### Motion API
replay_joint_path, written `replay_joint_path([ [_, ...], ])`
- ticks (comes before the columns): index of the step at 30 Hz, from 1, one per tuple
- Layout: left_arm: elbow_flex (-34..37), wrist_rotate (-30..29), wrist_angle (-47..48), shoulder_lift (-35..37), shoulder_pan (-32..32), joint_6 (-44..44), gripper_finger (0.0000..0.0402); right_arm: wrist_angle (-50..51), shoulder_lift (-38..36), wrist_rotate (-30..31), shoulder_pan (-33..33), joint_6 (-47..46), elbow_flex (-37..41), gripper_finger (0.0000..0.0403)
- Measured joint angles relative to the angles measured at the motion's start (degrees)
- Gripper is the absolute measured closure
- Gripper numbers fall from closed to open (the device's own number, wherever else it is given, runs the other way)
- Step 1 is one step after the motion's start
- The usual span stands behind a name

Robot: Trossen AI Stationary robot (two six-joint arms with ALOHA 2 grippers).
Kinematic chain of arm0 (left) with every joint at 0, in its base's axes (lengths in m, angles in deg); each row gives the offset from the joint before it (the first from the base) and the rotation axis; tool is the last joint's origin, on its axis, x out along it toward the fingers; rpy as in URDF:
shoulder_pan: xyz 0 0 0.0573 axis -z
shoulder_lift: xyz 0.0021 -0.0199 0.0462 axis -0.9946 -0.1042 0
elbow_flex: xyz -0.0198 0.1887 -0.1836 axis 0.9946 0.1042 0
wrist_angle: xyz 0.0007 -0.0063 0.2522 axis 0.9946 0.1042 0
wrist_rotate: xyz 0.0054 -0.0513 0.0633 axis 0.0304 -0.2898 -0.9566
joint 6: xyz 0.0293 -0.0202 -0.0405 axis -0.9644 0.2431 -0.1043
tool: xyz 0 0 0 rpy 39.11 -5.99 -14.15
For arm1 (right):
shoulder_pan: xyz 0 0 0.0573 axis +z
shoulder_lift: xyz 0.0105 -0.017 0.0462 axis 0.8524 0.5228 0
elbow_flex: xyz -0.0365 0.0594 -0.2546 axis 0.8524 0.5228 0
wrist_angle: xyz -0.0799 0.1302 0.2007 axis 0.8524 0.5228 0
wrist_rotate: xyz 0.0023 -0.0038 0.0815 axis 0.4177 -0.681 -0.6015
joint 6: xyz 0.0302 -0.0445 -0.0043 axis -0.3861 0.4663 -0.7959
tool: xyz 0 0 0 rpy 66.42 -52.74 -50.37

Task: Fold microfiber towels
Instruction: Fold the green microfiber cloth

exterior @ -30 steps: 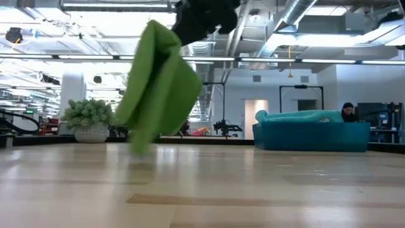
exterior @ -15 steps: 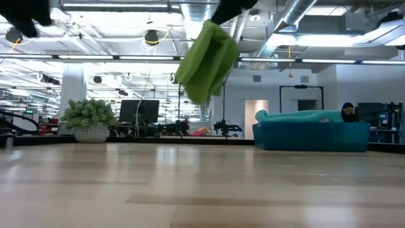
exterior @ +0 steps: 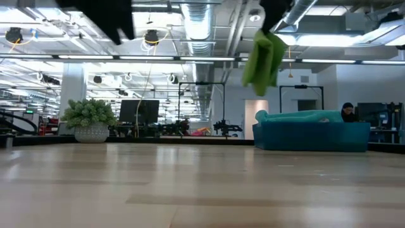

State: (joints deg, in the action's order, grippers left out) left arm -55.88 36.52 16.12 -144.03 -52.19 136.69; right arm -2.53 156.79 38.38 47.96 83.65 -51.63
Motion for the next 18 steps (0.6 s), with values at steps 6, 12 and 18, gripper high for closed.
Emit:
replay_joint_path([
  [6,-3.98,-2.04,0.02,0.00,-5.13,-11.68,0.0239,5.29,-3.18,1.36,-4.18,-0.49,0.01,0.0401],
  [12,-6.95,-2.91,0.06,0.00,-9.08,-18.89,0.0239,4.98,-4.31,1.12,-6.67,-5.56,-0.01,0.0402],
  [18,-8.89,-5.58,-0.02,0.00,-11.17,-22.04,0.0239,6.47,-4.28,1.23,-8.82,-11.29,0.00,0.0402],
])
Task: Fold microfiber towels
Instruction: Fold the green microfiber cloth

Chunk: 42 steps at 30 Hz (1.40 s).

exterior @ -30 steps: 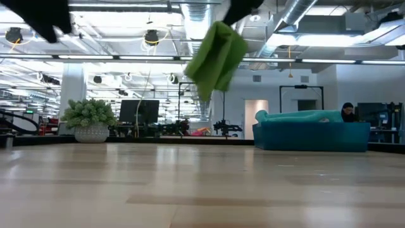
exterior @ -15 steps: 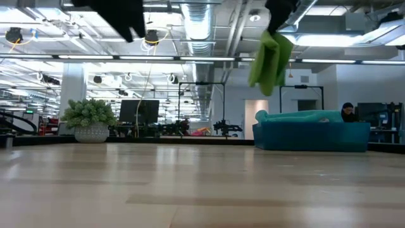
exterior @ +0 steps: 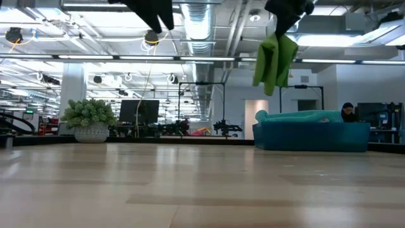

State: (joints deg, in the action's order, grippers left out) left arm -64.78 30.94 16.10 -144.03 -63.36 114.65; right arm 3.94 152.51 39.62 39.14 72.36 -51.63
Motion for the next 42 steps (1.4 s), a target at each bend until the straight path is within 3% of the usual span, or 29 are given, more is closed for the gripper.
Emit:
replay_joint_path([
  [5,-1.62,-2.53,-0.23,0.00,-1.56,-2.19,0.0239,0.56,-1.25,2.13,-1.42,-2.96,1.16,0.0402],
  [14,-2.13,-2.86,-0.54,0.00,-4.11,-6.48,0.0239,-11.21,-4.77,2.41,-8.57,1.27,13.70,0.0401],
  [20,-2.13,-0.17,-0.55,0.00,-5.69,-8.01,0.0239,-21.21,-5.09,-1.14,-11.61,1.91,21.49,0.0401],
  [30,-2.13,0.79,-0.50,0.00,-6.28,-8.09,0.0239,-18.39,-5.54,-4.62,-10.82,1.09,30.11,0.0401],
  [42,-2.13,1.82,-0.52,0.02,-6.31,-8.42,0.0239,-8.67,-7.86,-3.24,-8.34,17.56,30.11,0.0401],
])
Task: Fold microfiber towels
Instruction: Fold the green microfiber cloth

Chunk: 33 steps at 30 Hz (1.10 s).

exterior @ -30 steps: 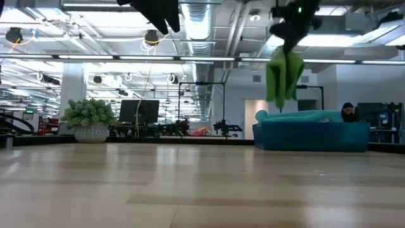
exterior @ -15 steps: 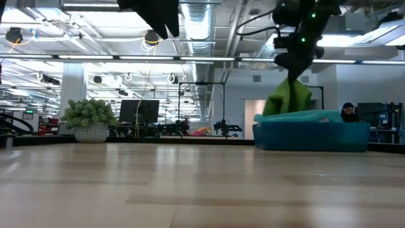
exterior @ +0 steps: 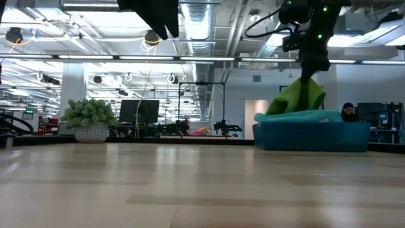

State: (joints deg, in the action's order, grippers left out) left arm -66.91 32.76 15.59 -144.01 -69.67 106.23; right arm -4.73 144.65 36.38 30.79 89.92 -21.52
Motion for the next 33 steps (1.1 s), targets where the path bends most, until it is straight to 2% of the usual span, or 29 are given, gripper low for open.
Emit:
replay_joint_path([
  [6,0.00,0.19,0.00,0.00,0.00,0.00,0.0239,1.01,-0.42,0.15,1.84,11.28,-0.02,0.0401],
  [12,0.00,1.51,0.07,0.00,0.00,-0.17,0.0239,4.44,-0.38,-3.08,7.33,18.58,-0.02,0.0401],
  [18,0.00,1.45,-0.01,0.00,0.00,-1.37,0.0239,11.59,-0.38,-7.27,11.79,19.46,-0.02,0.0401],
  [24,0.00,1.06,-0.52,0.00,-0.28,-3.09,0.0239,11.48,-0.34,-5.96,13.38,18.98,1.29,0.0397],
  [33,0.00,1.33,-1.42,0.00,-1.01,-5.24,0.0239,10.60,-0.31,-5.90,12.94,14.62,3.72,0.0338],
])
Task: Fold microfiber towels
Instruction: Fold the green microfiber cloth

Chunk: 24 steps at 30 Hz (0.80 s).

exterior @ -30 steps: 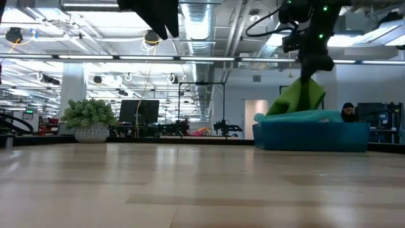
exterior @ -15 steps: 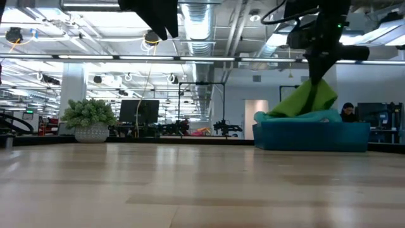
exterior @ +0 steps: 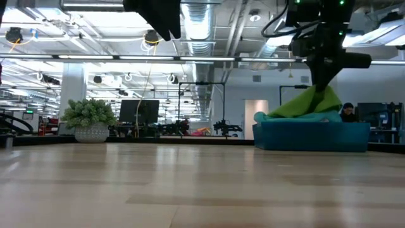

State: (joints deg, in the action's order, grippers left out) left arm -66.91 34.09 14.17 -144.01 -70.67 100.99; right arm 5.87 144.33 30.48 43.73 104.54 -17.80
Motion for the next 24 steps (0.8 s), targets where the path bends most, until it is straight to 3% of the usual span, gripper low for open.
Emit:
replay_joint_path([
  [5,0.00,0.08,0.01,0.00,0.04,-0.31,0.0239,0.00,0.00,0.00,0.00,-0.14,0.00,0.0304],
  [15,0.00,0.11,0.02,0.00,0.02,-0.29,0.0239,-0.48,0.00,-0.02,2.31,1.39,-1.27,0.0193],
  [24,0.00,0.09,0.03,0.00,0.04,-0.25,0.0239,-8.84,0.35,-3.56,7.63,7.33,0.00,0.0171],
])
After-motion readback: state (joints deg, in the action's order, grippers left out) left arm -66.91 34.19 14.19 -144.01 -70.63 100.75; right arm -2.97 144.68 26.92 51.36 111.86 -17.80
